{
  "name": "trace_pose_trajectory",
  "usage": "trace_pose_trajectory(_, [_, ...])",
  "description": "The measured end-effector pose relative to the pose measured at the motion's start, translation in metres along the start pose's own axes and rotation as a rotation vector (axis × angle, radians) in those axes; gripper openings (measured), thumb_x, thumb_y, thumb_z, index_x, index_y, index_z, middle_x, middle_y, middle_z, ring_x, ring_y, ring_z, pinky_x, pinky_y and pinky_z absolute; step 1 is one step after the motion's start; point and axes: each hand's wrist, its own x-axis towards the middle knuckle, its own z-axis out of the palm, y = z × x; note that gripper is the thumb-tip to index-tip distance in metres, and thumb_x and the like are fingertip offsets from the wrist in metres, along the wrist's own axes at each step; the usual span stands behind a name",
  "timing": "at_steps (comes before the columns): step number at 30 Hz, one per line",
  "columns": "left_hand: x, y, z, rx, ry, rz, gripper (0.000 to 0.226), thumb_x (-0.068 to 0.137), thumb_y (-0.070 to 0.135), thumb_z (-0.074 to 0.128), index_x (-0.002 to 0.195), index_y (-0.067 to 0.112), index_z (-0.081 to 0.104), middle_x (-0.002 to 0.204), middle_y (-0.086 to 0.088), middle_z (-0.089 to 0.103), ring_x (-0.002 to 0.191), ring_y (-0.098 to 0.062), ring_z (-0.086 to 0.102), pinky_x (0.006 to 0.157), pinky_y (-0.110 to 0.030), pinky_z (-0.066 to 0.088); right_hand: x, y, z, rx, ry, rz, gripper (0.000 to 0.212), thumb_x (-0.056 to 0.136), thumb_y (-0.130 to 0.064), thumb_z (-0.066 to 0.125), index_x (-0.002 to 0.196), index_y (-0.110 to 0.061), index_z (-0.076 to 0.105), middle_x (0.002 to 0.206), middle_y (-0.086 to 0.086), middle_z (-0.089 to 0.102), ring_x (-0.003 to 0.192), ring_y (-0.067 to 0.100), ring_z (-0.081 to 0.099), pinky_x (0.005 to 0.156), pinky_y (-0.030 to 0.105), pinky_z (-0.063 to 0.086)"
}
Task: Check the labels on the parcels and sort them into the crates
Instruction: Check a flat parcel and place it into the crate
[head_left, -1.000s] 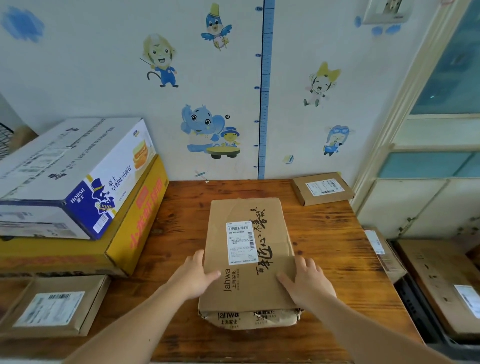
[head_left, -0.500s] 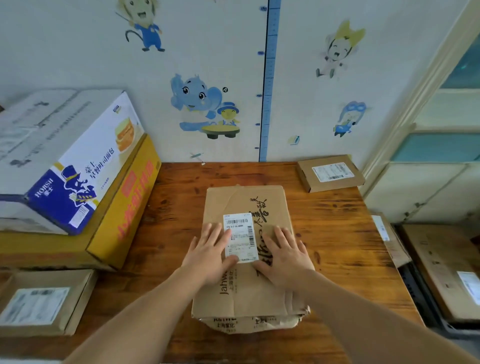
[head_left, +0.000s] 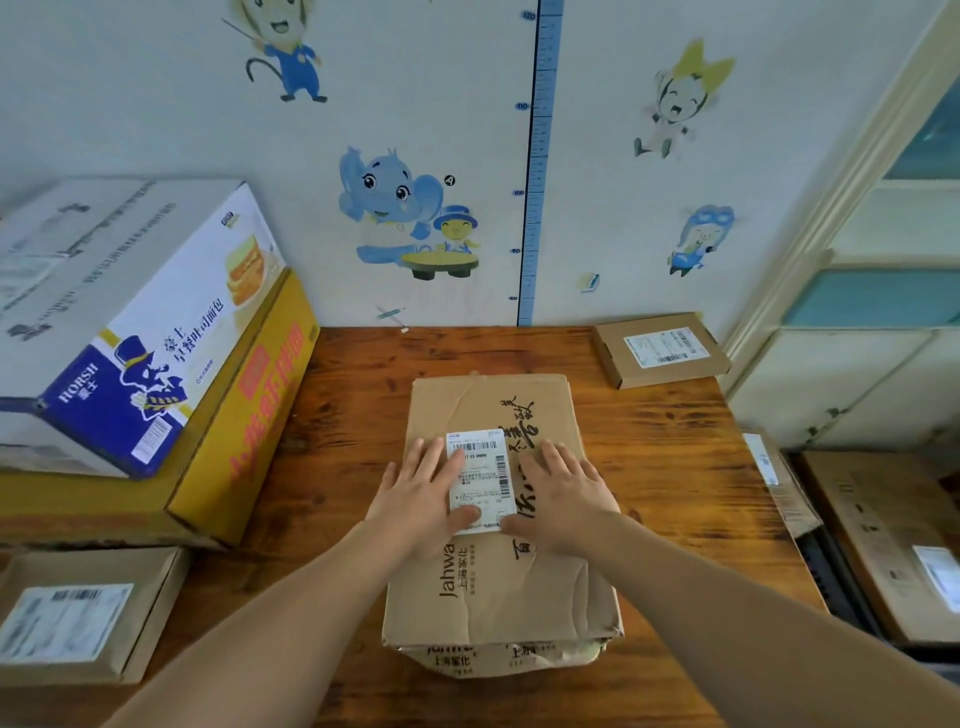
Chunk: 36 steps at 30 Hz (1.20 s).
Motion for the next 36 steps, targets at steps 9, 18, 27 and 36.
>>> trace_pose_trajectory(9, [0.006,-0.002,0.013,0.029,-0.015,-0.015,0.081,0.095,0.068,0.026,0.155,0.028,-0.013,0.16,0.0,-0.027,0.144,-0.021,-0.033,0.121,-0.051,-0.006,0.009,-0.001,0.005,-0.02,-0.099,0.011,0.097,0.089,-0.069,0.049,0.157,-0.026,-0.006,0.164,0.006,-0.016,0.151,0.025,-0.013,0.122,0.042,0.0])
trace_pose_trajectory(18, [0.003,0.0,0.003,0.026,-0.059,-0.021,0.082,0.096,0.066,0.03,0.154,0.03,-0.015,0.16,0.0,-0.029,0.143,-0.022,-0.033,0.119,-0.05,-0.008,0.009,-0.002,0.004,-0.034,-0.109,0.016,0.095,0.091,-0.068,0.046,0.157,-0.026,-0.008,0.163,0.007,-0.019,0.151,0.026,-0.014,0.122,0.043,0.001])
trace_pose_trajectory(27, [-0.028,0.003,0.016,0.041,-0.066,-0.002,0.088,0.085,0.075,0.008,0.153,0.027,-0.019,0.153,0.002,-0.037,0.138,-0.019,-0.038,0.12,-0.047,-0.007,-0.027,0.003,0.023,-0.029,-0.051,-0.01,0.08,0.098,-0.064,0.027,0.157,-0.022,-0.008,0.164,0.006,-0.018,0.15,0.024,-0.018,0.121,0.041,-0.005])
trace_pose_trajectory(36, [-0.029,0.006,0.024,0.092,-0.079,-0.039,0.077,0.099,0.061,0.024,0.155,0.024,-0.014,0.16,-0.001,-0.027,0.145,-0.023,-0.03,0.121,-0.049,-0.003,-0.023,-0.003,0.033,-0.074,-0.101,0.016,0.078,0.1,-0.061,0.025,0.158,-0.021,-0.008,0.164,0.006,-0.019,0.15,0.023,-0.02,0.123,0.042,-0.008])
